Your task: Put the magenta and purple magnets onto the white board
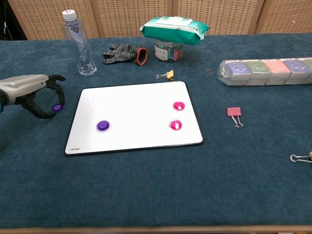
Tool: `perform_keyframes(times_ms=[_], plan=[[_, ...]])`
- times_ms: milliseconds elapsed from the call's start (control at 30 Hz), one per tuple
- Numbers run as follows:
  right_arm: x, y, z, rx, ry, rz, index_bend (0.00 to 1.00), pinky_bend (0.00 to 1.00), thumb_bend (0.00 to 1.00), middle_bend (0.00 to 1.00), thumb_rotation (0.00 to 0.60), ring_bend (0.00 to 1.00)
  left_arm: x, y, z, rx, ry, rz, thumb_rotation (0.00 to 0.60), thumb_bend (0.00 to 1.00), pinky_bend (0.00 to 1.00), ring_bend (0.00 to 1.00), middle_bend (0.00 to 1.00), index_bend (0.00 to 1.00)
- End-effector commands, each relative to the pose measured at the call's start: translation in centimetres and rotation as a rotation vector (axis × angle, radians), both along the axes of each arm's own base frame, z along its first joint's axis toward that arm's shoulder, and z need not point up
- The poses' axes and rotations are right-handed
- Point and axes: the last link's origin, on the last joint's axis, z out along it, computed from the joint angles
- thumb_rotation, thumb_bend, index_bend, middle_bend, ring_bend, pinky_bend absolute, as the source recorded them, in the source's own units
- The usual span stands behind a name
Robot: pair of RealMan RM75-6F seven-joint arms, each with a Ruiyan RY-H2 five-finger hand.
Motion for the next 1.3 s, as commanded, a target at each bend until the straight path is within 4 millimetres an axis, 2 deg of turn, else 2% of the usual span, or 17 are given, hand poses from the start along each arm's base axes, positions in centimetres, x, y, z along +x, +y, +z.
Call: perform_keyframes(times_ms=[33,267,500,733,867,1000,1300], plan=[[0.0,0.0,0.0,-0.001,-0.002,0.0,0.19,0.0,0.0,0.0,0.6,0.0,0.0,0.0,0.0,0.002,0.002,0.002,0.6,0.38,0.0,0.0,0.0,0.73],[0.0,0.0,0.1,0.0,-0.002,0.0,0.19,0.0,0.0,0.0,0.6,0.0,0.1,0.2,0.4,0.012,-0.004,0.005,0.6,0.38,0.0,0.0,0.0,0.73],[0.0,0.0,0.0,0.0,-0.003,0.0,0.19,0.0,0.0,0.0,0.6,0.0,1.7,0.3,1.5,0.021,-0.027,-0.031,0.6,0.38,0.0,0.0,0.0,0.73],[0.0,0.0,0.0,0.0,0.0,0.0,0.19,0.0,0.0,0.0,0.6,0.0,4.4,0.8,1.6,0.018,-0.043,-0.093,0.6,0.38,0.0,0.0,0.0,0.73],[0.0,0.0,0.0,0.0,-0.001,0.0,0.19,0.0,0.0,0.0,0.6,0.0,5.7,1.1,1.1,-0.019,-0.034,-0.137,0.6,0.37,0.0,0.0,0.0,0.73],[0.0,0.0,0.1,-0.002,-0.002,-0.002,0.19,0.0,0.0,0.0,0.6,0.0,8.3,1.4,-0.2,-0.085,-0.043,-0.223,0.6,0.37,0.0,0.0,0.0,0.73],[-0.1,0.0,0.3,-0.006,-0.006,-0.004,0.19,0.0,0.0,0.0,0.6,0.0,10.2,1.3,-1.9,-0.102,-0.044,-0.271,0.6,0.37,0.0,0.0,0.0,0.73]])
